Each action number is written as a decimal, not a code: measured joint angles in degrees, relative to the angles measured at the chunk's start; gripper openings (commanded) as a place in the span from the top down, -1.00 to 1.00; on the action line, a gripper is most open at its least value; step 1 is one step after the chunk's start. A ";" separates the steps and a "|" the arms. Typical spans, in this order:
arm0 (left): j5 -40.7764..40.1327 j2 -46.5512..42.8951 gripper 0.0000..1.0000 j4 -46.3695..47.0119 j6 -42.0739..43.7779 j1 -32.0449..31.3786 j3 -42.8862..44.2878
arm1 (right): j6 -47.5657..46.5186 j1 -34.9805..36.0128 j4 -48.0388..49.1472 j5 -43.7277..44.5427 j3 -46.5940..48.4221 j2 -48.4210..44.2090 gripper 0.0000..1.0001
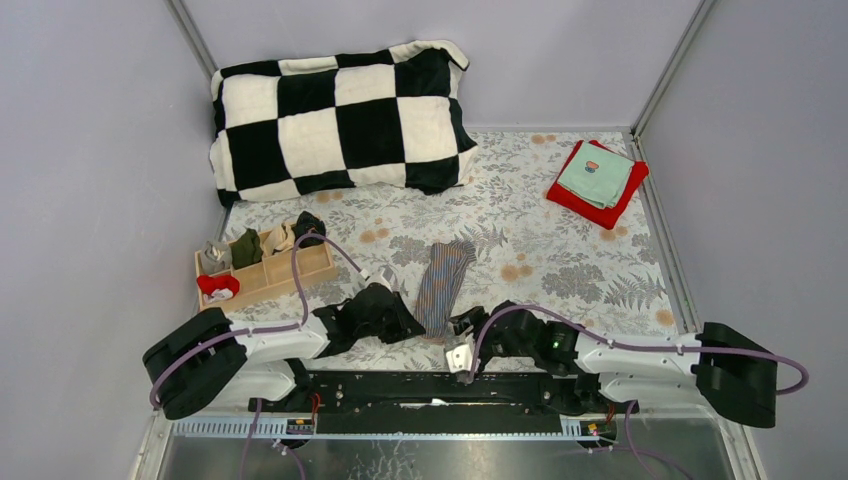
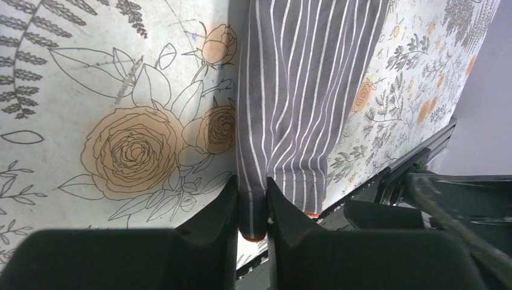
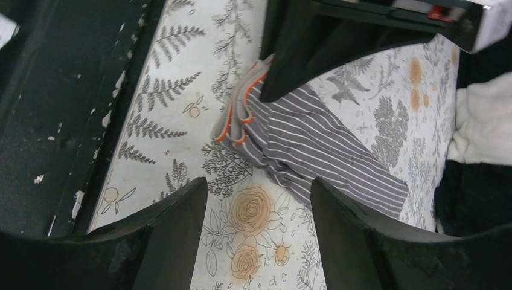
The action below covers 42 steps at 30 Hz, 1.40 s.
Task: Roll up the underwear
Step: Roll the underwear to the center of the board.
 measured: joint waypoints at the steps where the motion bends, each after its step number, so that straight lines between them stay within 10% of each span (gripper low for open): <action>1: 0.22 0.20 1.00 0.24 0.00 0.02 0.00 | -1.44 0.42 0.13 0.00 0.00 1.05 -0.40; 22: 2.36 1.22 1.00 1.81 1.31 1.18 0.00 | -13.35 2.82 7.48 -0.02 2.56 16.63 -0.36; 42: 2.91 1.57 1.00 2.45 1.75 1.51 -0.02 | -17.44 2.91 8.17 0.96 4.11 21.35 0.32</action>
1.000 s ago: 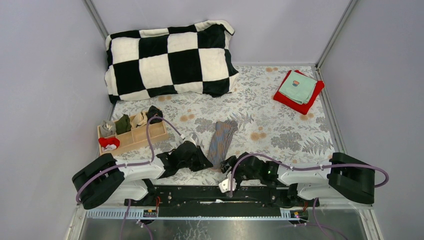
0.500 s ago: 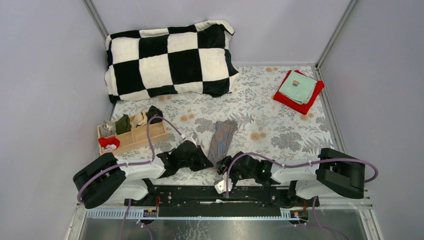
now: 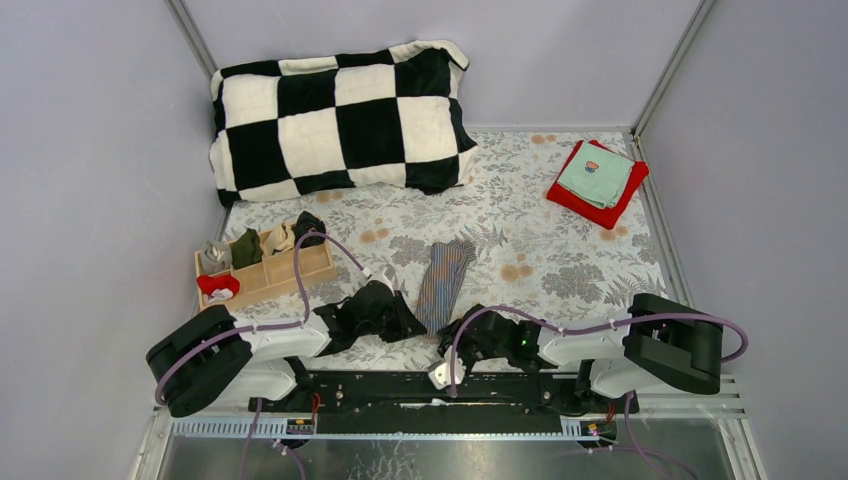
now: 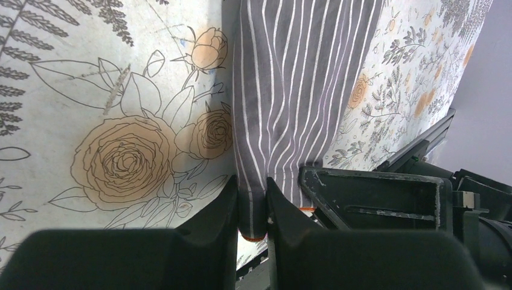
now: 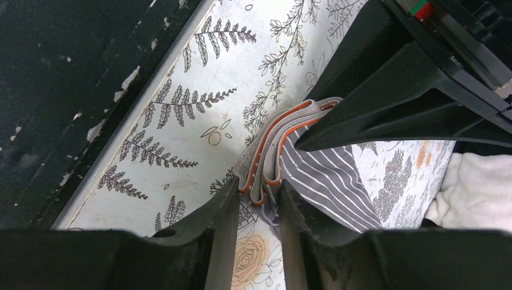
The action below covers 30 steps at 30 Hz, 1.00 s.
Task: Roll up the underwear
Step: Roll the underwear to the center of the board.
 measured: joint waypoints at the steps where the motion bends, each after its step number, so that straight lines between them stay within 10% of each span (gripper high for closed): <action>1: 0.02 0.02 1.00 0.04 0.00 0.00 0.00 | -0.04 0.00 0.02 0.07 0.00 0.13 0.36; 15: 0.37 0.07 1.00 0.20 0.07 0.46 -0.07 | 0.57 0.26 2.47 1.57 -0.76 0.44 1.00; 30: -2.16 -8.48 0.43 -13.97 3.96 1.90 5.57 | 13.18 0.26 9.53 0.96 -3.04 -3.56 1.00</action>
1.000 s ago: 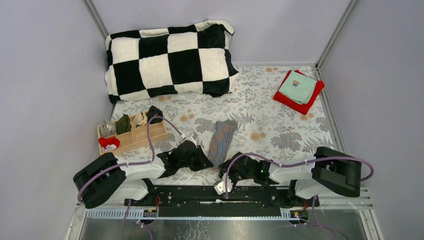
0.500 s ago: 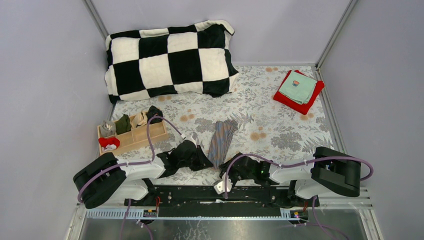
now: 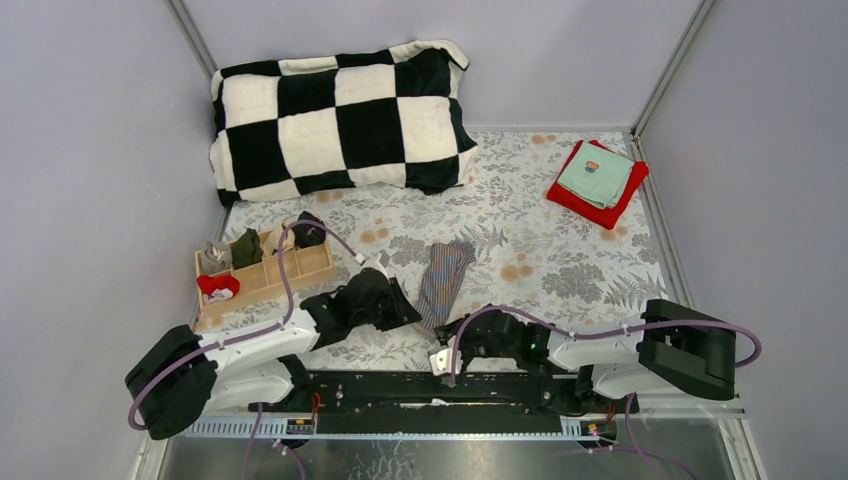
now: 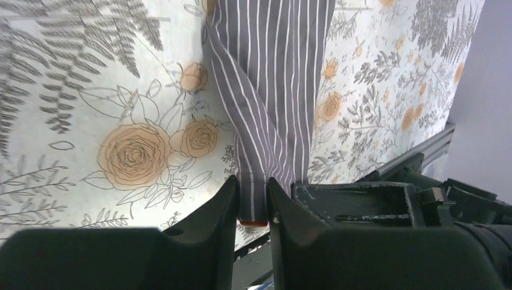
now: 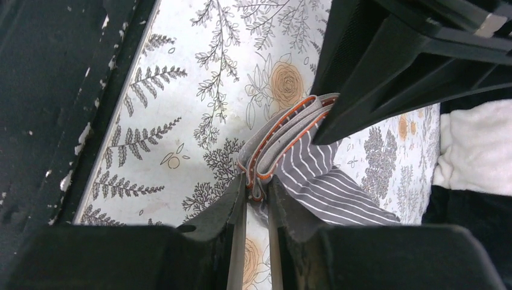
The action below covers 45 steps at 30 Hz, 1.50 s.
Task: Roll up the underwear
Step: Roll the underwear to the center of the board.
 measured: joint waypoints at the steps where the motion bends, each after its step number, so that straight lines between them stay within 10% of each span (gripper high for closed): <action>1: -0.87 -0.48 0.41 -1.77 0.55 0.17 1.16 | 1.18 0.00 0.66 -0.07 -0.31 -0.39 1.00; 9: -7.87 -2.40 -0.17 -13.33 4.68 1.84 8.17 | 6.38 0.00 0.22 -2.08 -1.84 -0.96 1.00; 26: 9.07 11.37 0.97 6.14 14.84 1.95 9.27 | 13.84 0.00 4.72 -2.32 -5.25 -1.60 1.00; 45: 16.50 27.87 1.00 13.27 18.49 2.03 11.82 | 24.33 0.00 8.20 3.85 -9.79 -8.66 0.90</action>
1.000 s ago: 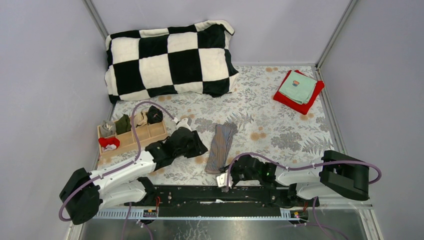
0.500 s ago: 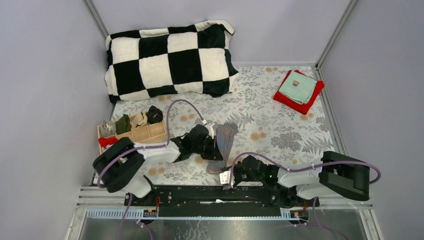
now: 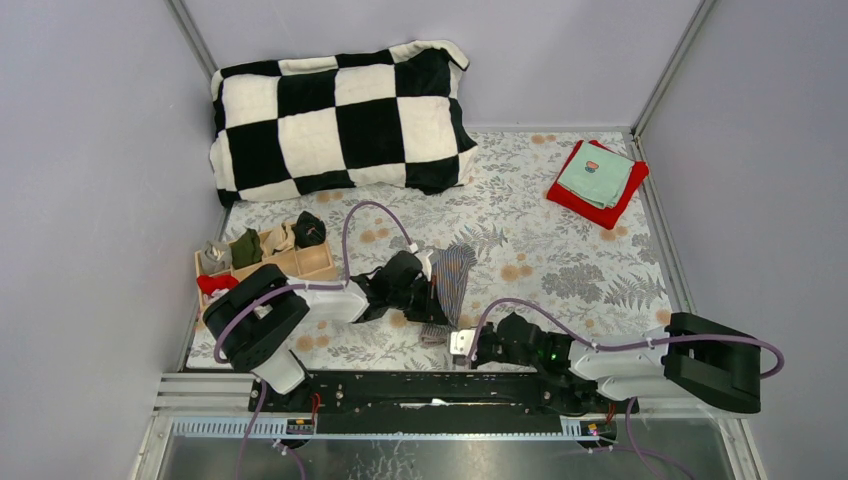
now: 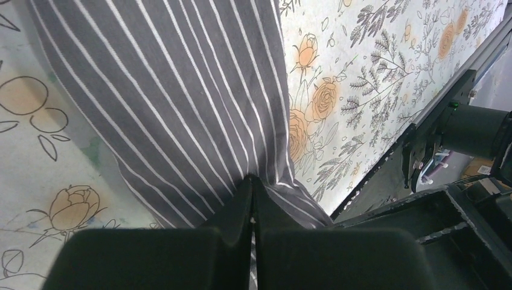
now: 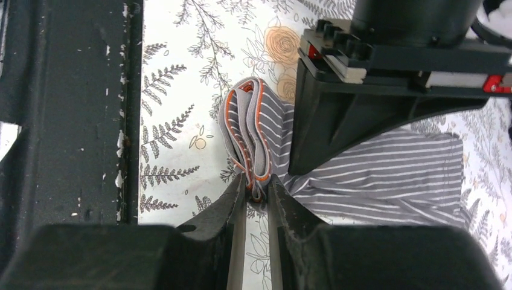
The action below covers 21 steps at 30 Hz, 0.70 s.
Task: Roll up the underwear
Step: Roll the underwear to the center of the board.
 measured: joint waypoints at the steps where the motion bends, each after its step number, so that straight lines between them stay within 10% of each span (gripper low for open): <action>1: -0.07 0.11 1.00 0.04 0.00 0.02 0.02 | 1.09 0.00 -0.46 0.44 0.02 -0.50 0.90; 21: -0.87 0.46 1.00 0.39 -0.09 0.61 0.31 | 33.77 -0.02 -13.86 8.96 7.10 0.04 1.00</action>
